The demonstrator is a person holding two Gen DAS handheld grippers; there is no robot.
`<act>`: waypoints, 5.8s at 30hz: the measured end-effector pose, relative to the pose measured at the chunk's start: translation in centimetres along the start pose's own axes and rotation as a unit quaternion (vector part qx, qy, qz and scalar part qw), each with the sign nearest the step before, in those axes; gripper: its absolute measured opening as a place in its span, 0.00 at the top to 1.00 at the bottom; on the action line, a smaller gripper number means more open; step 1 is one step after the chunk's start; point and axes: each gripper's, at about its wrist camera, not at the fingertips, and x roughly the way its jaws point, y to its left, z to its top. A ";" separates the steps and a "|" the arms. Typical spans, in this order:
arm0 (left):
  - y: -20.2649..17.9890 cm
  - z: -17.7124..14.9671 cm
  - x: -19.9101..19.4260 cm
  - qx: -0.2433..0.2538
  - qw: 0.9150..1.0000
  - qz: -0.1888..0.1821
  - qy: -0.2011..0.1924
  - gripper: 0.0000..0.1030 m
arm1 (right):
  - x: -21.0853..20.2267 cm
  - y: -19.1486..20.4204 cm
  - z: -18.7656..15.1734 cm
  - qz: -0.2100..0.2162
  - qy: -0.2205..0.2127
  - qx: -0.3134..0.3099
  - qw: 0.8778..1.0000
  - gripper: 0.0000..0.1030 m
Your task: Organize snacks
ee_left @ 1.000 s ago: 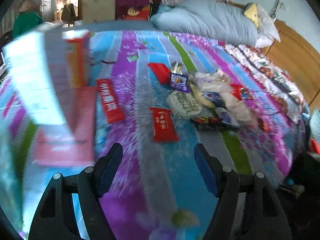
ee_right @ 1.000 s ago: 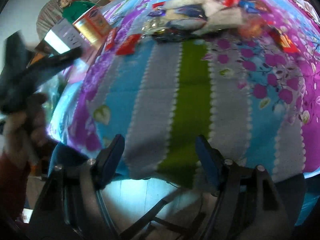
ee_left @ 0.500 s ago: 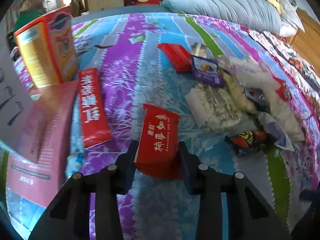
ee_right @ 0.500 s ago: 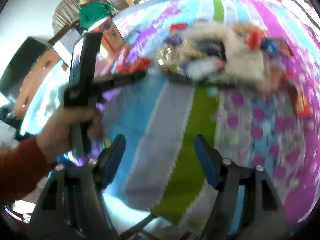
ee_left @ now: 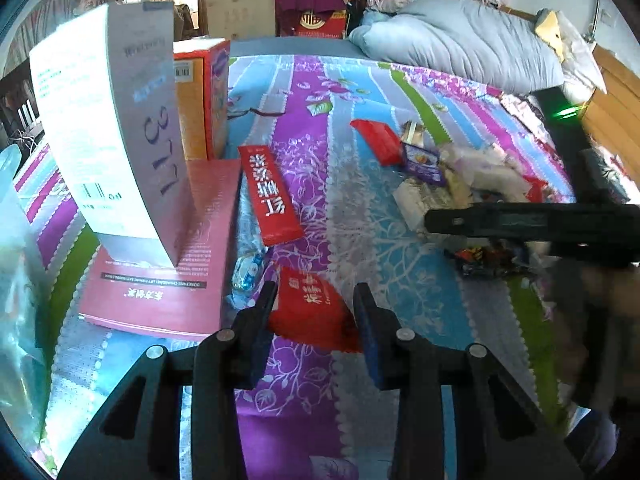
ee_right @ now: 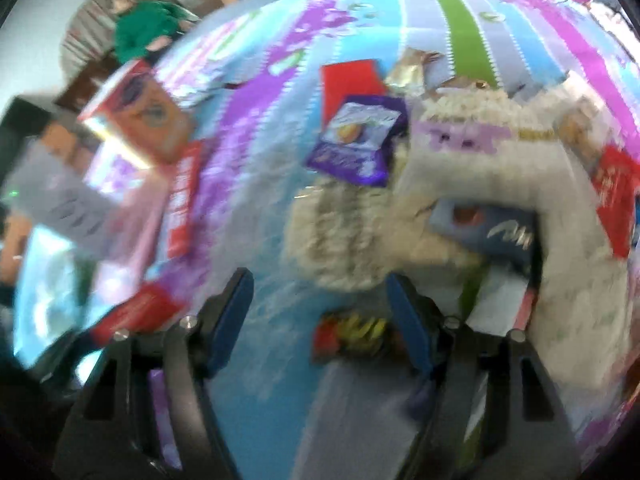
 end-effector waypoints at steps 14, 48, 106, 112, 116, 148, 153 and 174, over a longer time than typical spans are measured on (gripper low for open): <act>0.9 0.1 -1.1 -0.017 0.999 -0.010 -0.026 0.65 | -1.5 4.0 -1.1 0.068 -0.005 -0.109 0.992 0.29; 4.3 -4.3 -4.1 -0.048 0.999 0.001 0.001 0.65 | -3.1 6.3 -6.4 0.088 0.029 -0.306 0.947 0.37; 1.6 -3.1 3.5 -0.045 0.999 -0.013 0.023 0.65 | 0.6 6.1 -3.9 0.105 0.006 -0.310 0.945 1.00; 1.2 -3.1 0.6 -0.041 0.999 -0.017 0.001 0.65 | -2.8 5.4 -5.4 0.114 -0.015 -0.264 0.958 1.00; 1.5 -3.3 -0.7 -0.042 0.999 -0.008 -0.001 0.65 | -3.1 5.4 -5.3 0.113 -0.004 -0.237 0.965 0.89; 5.4 -4.0 0.2 -0.088 0.992 -0.087 0.008 0.64 | 7.1 18.4 1.6 0.050 0.142 -0.632 0.760 0.65; 5.3 -4.0 -0.7 -0.090 0.993 -0.080 -0.001 0.64 | 4.5 15.3 -0.5 0.061 0.109 -0.541 0.832 0.66; 9.8 0.2 -17.6 -0.083 0.981 0.031 -0.171 0.64 | -13.6 15.8 -0.6 0.121 -0.132 -0.201 0.963 0.66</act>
